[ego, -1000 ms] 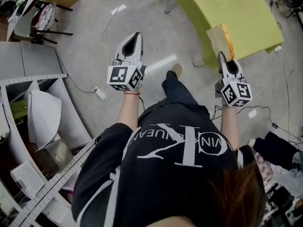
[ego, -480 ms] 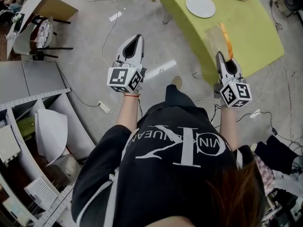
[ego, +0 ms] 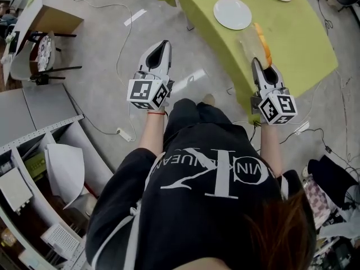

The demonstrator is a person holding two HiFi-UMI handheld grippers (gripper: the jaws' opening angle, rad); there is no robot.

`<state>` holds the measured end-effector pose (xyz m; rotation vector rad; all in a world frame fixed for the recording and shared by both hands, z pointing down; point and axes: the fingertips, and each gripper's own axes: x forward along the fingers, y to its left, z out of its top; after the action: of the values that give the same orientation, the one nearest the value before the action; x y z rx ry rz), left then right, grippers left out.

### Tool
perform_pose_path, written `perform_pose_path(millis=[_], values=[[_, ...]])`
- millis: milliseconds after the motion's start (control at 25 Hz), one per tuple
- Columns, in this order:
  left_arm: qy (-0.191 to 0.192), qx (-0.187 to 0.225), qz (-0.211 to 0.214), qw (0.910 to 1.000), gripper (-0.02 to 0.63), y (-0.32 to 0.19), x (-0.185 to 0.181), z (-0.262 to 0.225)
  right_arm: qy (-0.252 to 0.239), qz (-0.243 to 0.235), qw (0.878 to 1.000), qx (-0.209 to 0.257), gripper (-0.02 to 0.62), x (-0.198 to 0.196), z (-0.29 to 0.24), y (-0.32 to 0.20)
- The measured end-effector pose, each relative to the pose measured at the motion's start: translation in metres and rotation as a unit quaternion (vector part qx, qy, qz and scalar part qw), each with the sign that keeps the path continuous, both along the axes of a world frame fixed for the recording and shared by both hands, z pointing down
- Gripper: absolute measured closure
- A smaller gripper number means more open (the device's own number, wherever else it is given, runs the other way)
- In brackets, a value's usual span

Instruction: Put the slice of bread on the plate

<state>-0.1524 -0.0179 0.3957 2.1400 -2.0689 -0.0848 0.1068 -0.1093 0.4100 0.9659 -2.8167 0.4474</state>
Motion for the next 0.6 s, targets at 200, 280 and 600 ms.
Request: perform_pose_path(millis=[200, 280, 600], values=[[-0.001, -0.002, 0.024, 0.9997, 0.595, -0.032, -0.007, -0.002, -0.008, 0.012, 1.000, -0.014, 0.500, -0.008, 0.003, -0.012], [0.001, -0.005, 0.041, 0.9992, 0.595, -0.049, -0.006, -0.001, -0.012, 0.021, 0.999, -0.025, 0.500, -0.010, 0.007, -0.015], [0.002, 0.000, 0.123, 0.9924, 0.595, -0.147, -0.004, -0.003, -0.032, 0.070, 0.995, -0.068, 0.500, -0.024, 0.025, -0.054]])
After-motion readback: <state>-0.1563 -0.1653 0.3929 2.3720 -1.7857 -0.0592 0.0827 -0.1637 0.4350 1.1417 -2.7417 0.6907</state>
